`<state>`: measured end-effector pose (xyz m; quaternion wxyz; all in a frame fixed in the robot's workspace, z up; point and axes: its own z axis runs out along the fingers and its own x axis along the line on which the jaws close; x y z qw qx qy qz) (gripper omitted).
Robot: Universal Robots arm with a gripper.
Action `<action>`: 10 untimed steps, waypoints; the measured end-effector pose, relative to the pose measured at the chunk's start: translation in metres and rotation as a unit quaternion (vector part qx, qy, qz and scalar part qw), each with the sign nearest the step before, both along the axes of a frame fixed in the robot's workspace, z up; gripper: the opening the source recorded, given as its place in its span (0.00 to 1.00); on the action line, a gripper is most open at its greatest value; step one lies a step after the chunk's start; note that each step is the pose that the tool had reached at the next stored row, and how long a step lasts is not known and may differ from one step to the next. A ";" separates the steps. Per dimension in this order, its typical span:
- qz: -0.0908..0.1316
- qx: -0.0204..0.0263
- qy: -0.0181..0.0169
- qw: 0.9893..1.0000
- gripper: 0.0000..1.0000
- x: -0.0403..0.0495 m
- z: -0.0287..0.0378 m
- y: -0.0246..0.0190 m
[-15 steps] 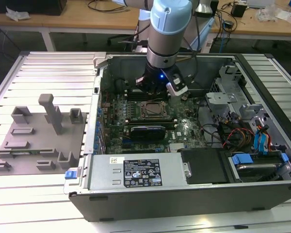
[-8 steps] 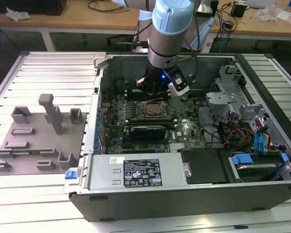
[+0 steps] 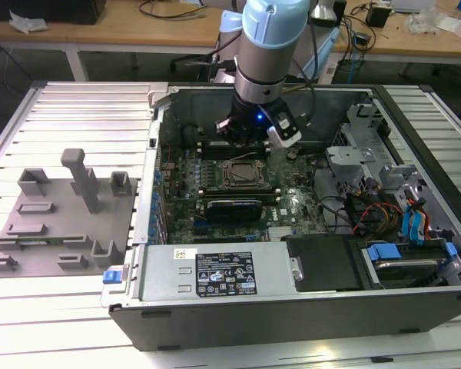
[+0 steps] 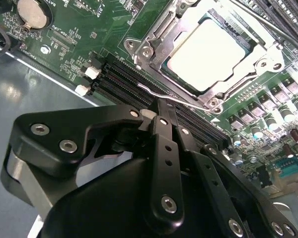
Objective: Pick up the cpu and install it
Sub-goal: 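Install the first cpu locking lever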
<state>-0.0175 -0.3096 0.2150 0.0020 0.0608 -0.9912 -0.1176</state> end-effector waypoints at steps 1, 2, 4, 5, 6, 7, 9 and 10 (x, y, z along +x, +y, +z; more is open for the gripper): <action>0.000 0.000 0.000 1.000 0.11 0.0000 0.0006 0.0000; 0.000 0.000 0.000 1.000 0.11 0.0000 0.0015 0.0000; 0.001 0.000 0.000 1.000 0.11 0.0000 0.0038 -0.0001; 0.002 0.000 0.000 1.000 0.11 0.0000 0.0041 0.0000; 0.003 0.000 0.000 1.000 0.11 0.0000 0.0043 0.0000; 0.003 0.000 0.000 1.000 0.11 0.0000 0.0043 0.0000; 0.007 -0.001 0.000 1.000 0.11 0.0000 0.0042 -0.0003; 0.009 -0.001 0.000 1.000 0.11 0.0000 0.0037 -0.0004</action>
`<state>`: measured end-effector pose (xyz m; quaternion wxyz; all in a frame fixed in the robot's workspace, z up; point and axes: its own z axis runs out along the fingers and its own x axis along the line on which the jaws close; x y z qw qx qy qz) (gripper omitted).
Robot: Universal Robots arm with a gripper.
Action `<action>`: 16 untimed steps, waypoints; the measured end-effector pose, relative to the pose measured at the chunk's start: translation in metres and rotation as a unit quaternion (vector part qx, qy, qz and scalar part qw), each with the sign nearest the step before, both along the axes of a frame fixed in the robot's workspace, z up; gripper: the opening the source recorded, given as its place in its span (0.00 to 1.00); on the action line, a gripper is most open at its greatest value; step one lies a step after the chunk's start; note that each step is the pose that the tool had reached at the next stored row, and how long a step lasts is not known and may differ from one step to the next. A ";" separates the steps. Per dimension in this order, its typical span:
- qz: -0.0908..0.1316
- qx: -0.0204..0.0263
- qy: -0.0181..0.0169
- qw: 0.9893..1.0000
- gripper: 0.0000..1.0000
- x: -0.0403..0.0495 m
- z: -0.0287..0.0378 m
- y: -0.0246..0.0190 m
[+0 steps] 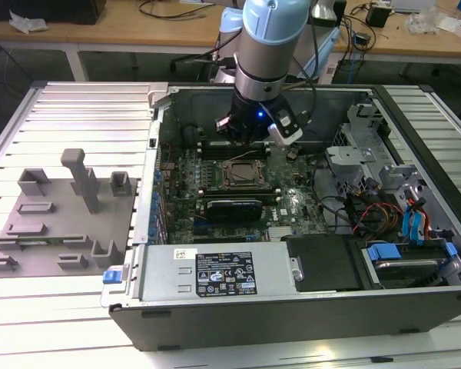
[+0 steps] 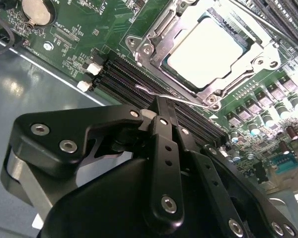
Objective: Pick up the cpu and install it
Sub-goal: 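Install the first cpu locking lever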
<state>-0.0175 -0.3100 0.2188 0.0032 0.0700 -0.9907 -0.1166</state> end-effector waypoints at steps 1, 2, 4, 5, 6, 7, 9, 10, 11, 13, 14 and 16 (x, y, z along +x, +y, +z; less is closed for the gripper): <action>0.003 0.000 0.000 1.000 0.11 0.0000 -0.0008 -0.0001; 0.006 0.000 0.000 1.000 0.11 0.0000 -0.0020 -0.0004; 0.014 0.000 0.000 1.000 0.11 0.0000 -0.0061 -0.0014; 0.017 0.000 0.000 1.000 0.11 0.0000 -0.0084 -0.0019; 0.020 0.000 0.000 1.000 0.11 0.0000 -0.0098 -0.0021; 0.022 0.000 0.000 1.000 0.11 -0.0001 -0.0108 -0.0021; 0.028 0.000 0.000 1.000 0.11 0.0000 -0.0128 -0.0021; 0.031 0.000 0.000 1.000 0.11 0.0000 -0.0133 -0.0021; 0.035 0.000 0.000 0.999 0.11 0.0000 -0.0139 -0.0021; 0.043 0.000 0.000 0.999 0.11 0.0001 -0.0147 -0.0021; 0.045 0.000 0.000 0.999 0.11 0.0002 -0.0148 -0.0021; 0.051 0.000 0.000 0.999 0.11 0.0010 -0.0151 -0.0020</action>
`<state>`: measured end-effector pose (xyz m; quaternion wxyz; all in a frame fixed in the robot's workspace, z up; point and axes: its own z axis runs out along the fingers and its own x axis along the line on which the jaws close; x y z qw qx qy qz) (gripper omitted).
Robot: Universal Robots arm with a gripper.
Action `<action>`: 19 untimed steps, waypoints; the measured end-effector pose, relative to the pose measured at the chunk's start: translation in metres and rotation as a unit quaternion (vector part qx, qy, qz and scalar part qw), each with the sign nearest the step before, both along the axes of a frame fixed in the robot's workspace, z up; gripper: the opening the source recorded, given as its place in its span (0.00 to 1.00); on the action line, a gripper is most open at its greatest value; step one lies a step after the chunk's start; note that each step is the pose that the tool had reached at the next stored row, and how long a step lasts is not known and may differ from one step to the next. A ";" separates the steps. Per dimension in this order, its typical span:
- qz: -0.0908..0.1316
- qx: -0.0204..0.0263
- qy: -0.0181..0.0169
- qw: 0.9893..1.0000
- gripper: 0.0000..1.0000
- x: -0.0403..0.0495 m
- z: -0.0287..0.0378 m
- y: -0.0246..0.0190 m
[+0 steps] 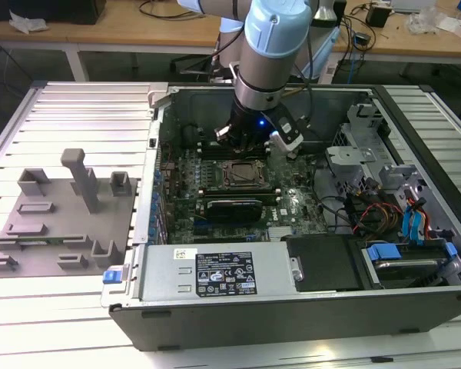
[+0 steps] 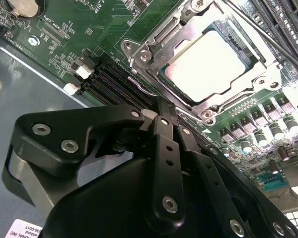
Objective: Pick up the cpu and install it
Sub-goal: 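Install the first cpu locking lever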
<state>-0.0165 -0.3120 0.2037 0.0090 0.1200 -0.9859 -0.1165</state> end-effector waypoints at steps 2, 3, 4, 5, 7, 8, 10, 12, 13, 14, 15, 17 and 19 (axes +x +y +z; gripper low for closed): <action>0.003 0.000 0.000 1.000 0.11 0.0006 -0.0002 0.0002; 0.006 0.000 0.000 1.000 0.11 0.0011 -0.0002 0.0004; 0.009 0.001 0.000 1.000 0.11 0.0015 -0.0002 0.0007; 0.011 0.001 0.000 1.000 0.11 0.0016 -0.0003 0.0009; 0.014 0.001 0.000 1.000 0.11 0.0019 -0.0004 0.0010; 0.014 0.001 0.000 1.000 0.11 0.0028 -0.0006 0.0010; 0.015 0.001 0.000 1.000 0.11 0.0034 -0.0007 0.0010; 0.015 0.001 0.001 1.000 0.11 0.0079 -0.0019 0.0010; 0.015 0.001 0.001 1.000 0.11 0.0088 -0.0023 0.0010; 0.015 0.000 0.001 1.000 0.11 0.0090 -0.0025 0.0010; 0.015 -0.001 0.001 1.000 0.11 0.0090 -0.0027 0.0009; 0.015 -0.003 0.001 1.000 0.11 0.0092 -0.0030 0.0001; 0.014 -0.004 0.001 1.000 0.11 0.0092 -0.0031 -0.0002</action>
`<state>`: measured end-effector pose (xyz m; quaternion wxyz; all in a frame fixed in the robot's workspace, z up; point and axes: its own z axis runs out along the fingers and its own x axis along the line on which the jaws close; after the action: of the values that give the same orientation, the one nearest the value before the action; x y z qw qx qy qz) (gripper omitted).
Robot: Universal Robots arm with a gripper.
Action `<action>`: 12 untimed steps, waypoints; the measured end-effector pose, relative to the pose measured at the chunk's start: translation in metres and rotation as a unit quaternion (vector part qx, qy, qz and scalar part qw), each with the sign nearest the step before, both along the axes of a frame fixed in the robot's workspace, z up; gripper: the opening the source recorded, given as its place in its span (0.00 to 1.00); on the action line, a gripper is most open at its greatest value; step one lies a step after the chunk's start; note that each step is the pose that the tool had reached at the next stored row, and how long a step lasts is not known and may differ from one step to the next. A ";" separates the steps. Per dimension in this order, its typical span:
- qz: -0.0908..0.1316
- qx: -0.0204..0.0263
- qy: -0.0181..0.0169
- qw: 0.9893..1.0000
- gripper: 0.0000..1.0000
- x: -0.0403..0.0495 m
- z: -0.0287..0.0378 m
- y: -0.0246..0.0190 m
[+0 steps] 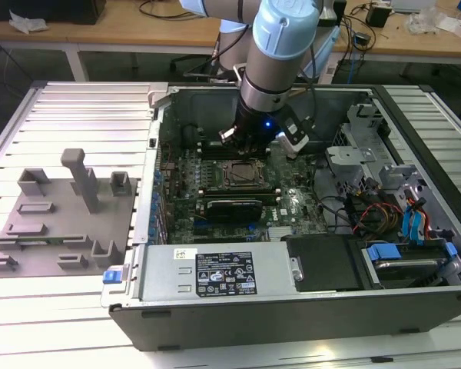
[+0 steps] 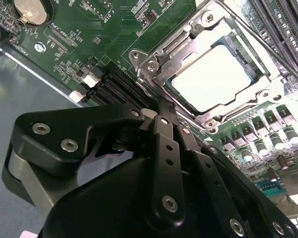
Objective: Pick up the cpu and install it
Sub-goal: 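Install the first cpu locking lever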
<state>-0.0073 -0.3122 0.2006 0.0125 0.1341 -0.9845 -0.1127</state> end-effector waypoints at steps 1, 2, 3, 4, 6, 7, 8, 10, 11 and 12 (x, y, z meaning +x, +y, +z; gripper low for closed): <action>0.000 0.000 0.000 1.000 0.11 0.0000 0.0002 0.0000; 0.000 0.000 0.000 1.000 0.11 0.0000 0.0009 -0.0001; 0.000 0.000 0.000 1.000 0.11 0.0000 0.0020 0.0000; 0.000 0.000 0.000 1.000 0.11 0.0000 0.0046 0.0000; 0.000 0.000 0.000 1.000 0.11 0.0000 0.0066 0.0001; 0.000 0.000 0.000 1.000 0.11 0.0001 0.0066 0.0002; 0.000 0.001 0.000 1.000 0.11 0.0001 0.0066 0.0003; 0.000 0.002 0.000 1.000 0.11 -0.0002 0.0067 0.0012; 0.000 0.002 0.000 1.000 0.11 -0.0004 0.0067 0.0020; 0.000 0.002 0.000 1.000 0.11 -0.0005 0.0066 0.0025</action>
<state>-0.0078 -0.3097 0.2073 0.0120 0.1343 -0.9842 -0.1144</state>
